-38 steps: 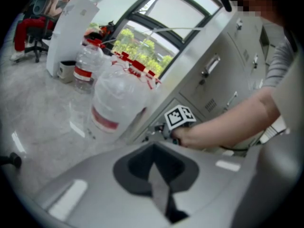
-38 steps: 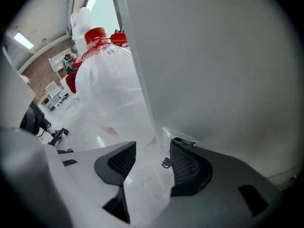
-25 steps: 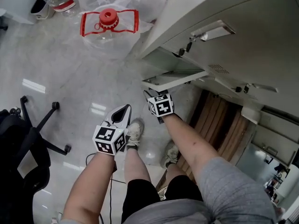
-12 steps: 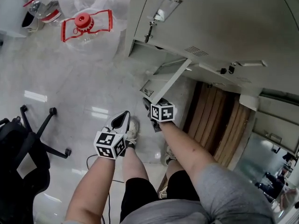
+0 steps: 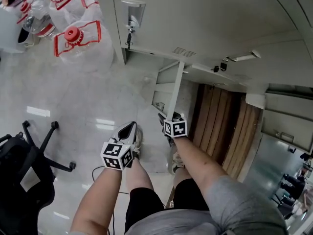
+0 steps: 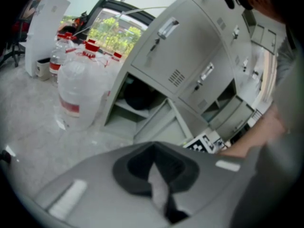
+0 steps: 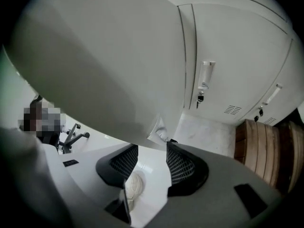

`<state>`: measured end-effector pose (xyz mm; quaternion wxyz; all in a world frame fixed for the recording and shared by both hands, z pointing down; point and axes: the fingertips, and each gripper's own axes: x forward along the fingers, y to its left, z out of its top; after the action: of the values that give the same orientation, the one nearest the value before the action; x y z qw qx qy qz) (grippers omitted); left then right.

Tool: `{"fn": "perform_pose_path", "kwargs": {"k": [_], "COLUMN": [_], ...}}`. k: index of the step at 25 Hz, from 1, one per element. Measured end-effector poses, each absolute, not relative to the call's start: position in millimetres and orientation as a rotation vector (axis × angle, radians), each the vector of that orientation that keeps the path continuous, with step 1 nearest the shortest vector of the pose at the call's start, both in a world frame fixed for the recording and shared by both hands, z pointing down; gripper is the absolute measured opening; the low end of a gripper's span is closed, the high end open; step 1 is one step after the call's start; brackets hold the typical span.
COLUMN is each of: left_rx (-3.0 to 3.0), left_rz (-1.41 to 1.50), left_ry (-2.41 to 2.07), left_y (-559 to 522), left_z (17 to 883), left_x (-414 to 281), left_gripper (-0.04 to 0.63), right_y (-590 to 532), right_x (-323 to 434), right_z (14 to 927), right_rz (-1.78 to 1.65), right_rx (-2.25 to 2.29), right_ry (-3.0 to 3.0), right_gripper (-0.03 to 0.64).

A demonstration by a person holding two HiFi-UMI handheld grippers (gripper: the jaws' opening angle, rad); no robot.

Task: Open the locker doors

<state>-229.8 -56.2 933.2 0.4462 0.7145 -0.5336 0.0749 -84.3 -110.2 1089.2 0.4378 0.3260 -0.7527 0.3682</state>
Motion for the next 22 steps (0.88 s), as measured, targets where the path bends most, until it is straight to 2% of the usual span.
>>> {"fn": "perform_pose_path", "kwargs": {"k": [5,12,22], "left_rx": [1.782,1.776,1.748], "left_rz": [0.201,0.226,0.269], "left_ry": [-1.315,-1.316,-1.291], "left_y": [-59,-57,-52], "left_z": [928,923,922], "left_x": [-222,-218,-221], "left_gripper": [0.005,0.005,0.003], "right_y": [-111,-83,-50], "right_x": [-63,-67,-143], "right_z": [1086,1076,1015], "right_rz": [0.927,0.984,0.959], "right_rx": [0.872,0.755,0.613], "right_ry": [-1.831,-1.777,-2.02], "right_gripper": [0.15,0.15,0.117]}}
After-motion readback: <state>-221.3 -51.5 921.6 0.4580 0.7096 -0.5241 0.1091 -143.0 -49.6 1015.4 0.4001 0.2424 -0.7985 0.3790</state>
